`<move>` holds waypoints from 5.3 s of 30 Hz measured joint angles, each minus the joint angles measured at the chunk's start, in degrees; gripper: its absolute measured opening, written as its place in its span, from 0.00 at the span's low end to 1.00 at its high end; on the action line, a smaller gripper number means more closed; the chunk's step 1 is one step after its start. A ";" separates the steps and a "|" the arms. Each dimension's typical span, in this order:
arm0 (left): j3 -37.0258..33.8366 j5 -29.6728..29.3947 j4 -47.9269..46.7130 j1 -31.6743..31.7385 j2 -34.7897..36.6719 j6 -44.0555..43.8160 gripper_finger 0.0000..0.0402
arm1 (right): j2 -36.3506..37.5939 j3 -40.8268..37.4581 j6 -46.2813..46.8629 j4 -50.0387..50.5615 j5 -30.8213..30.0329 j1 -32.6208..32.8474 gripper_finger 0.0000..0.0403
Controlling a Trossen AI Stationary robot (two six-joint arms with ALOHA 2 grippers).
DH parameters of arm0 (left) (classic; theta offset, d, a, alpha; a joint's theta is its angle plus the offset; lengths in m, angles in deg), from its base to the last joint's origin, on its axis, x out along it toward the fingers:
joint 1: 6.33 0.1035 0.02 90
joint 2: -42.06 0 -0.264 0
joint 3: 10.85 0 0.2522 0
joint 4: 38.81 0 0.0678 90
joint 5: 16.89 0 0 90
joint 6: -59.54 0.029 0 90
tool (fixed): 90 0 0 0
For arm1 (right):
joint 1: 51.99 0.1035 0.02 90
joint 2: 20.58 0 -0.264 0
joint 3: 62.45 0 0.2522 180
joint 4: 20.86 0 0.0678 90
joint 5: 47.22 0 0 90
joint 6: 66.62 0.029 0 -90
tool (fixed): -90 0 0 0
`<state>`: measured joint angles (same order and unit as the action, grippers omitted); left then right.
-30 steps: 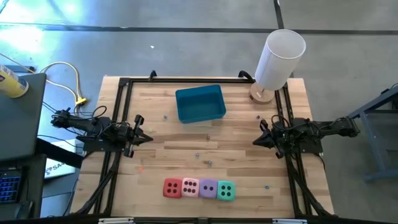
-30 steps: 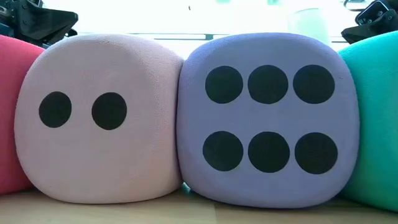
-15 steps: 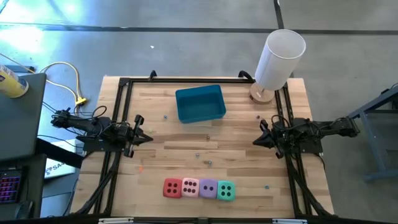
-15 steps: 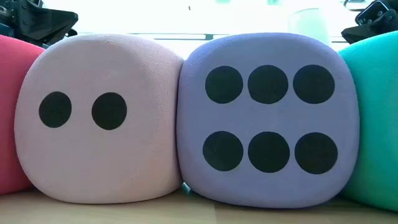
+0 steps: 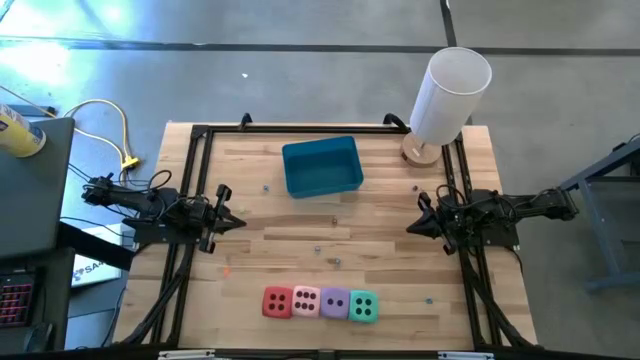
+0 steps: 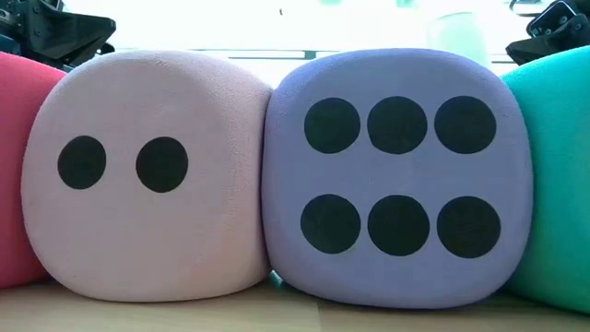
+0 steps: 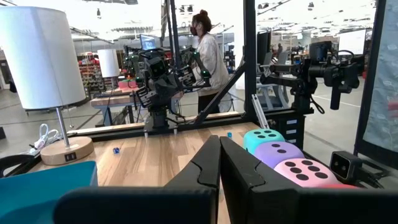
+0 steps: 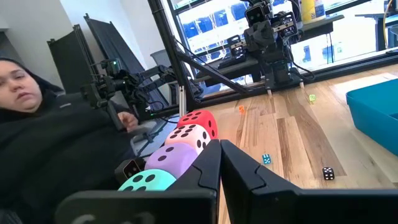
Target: Pick & Place Dice
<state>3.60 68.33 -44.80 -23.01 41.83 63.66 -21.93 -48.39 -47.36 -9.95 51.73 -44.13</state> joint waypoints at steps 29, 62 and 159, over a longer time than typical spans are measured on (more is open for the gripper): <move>0.02 0.00 0.30 0.01 0.00 0.00 0.00 | 0.02 0.00 -16.82 0.18 -6.28 -0.02 0.00; 0.01 0.02 0.22 0.01 0.00 -5.42 0.00 | -0.70 0.75 -12.05 -12.57 -4.25 0.02 0.00; 0.01 -0.03 -0.04 0.04 -0.02 -7.12 0.00 | -78.42 24.22 48.68 28.50 -40.34 -23.65 0.30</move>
<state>3.61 68.30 -44.84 -22.97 41.81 56.54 -100.35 -24.17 1.32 18.55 11.39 -67.78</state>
